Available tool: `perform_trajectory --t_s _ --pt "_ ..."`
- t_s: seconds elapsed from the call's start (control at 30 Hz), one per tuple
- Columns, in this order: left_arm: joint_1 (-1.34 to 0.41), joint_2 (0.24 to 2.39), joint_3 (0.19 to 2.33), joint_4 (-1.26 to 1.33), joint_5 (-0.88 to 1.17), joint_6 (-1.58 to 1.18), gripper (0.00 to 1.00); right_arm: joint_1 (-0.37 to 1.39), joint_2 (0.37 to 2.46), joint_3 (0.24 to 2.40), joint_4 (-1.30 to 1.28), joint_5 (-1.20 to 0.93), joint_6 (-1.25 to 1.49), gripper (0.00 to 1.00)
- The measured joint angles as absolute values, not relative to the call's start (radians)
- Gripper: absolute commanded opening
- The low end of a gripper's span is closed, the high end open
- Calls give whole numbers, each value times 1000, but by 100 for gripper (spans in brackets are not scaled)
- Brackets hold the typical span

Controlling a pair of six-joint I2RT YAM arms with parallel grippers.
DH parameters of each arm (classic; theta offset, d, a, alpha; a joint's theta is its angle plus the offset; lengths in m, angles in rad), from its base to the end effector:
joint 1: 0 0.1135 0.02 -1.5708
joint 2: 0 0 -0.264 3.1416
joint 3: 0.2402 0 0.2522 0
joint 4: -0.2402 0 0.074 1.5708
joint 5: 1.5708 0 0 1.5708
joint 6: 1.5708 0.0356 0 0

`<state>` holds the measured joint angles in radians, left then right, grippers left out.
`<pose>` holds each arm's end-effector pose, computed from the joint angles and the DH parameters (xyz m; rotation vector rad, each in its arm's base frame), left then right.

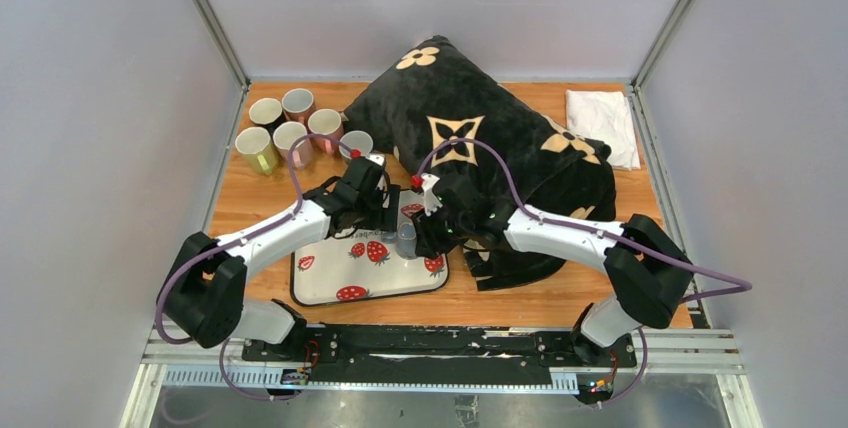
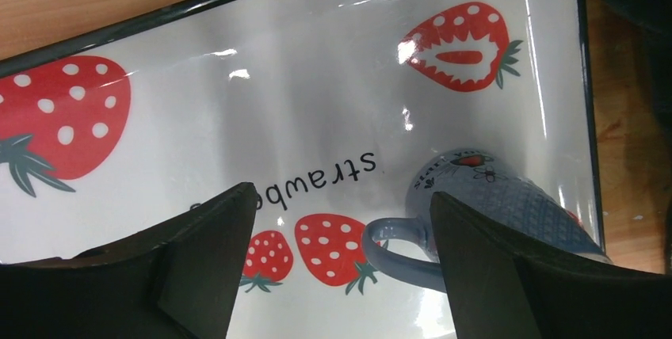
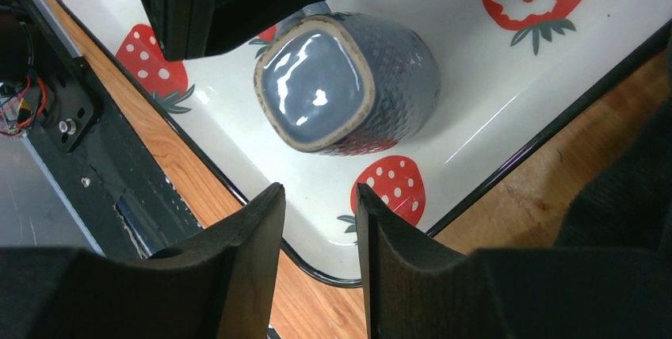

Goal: Turn the mug right side up
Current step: Turn over the cup on the tray.

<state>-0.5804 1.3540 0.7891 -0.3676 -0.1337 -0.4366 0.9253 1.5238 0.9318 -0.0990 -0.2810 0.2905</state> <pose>0.2262 -0.1426 0.2031 0.1249 2.5069 -0.2570 0.1893 0.2677 0.2213 -0.9044 2.2393 0.9275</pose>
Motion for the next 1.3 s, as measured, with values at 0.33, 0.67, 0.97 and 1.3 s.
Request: perform_trajectory --t_s 0.33,0.67,0.97,1.3 --pt "-594 1346 752 -380 -123 -427 86 926 1575 964 -97 -181 331 45" --pt "-647 1268 685 -399 -98 -441 86 922 1668 1076 -92 -161 327 46" --pt "-665 1220 660 -417 -105 -464 86 915 1701 1110 -67 -208 318 46" --pt "-674 1045 662 -456 -179 -506 84 902 1571 991 -41 -134 355 46"
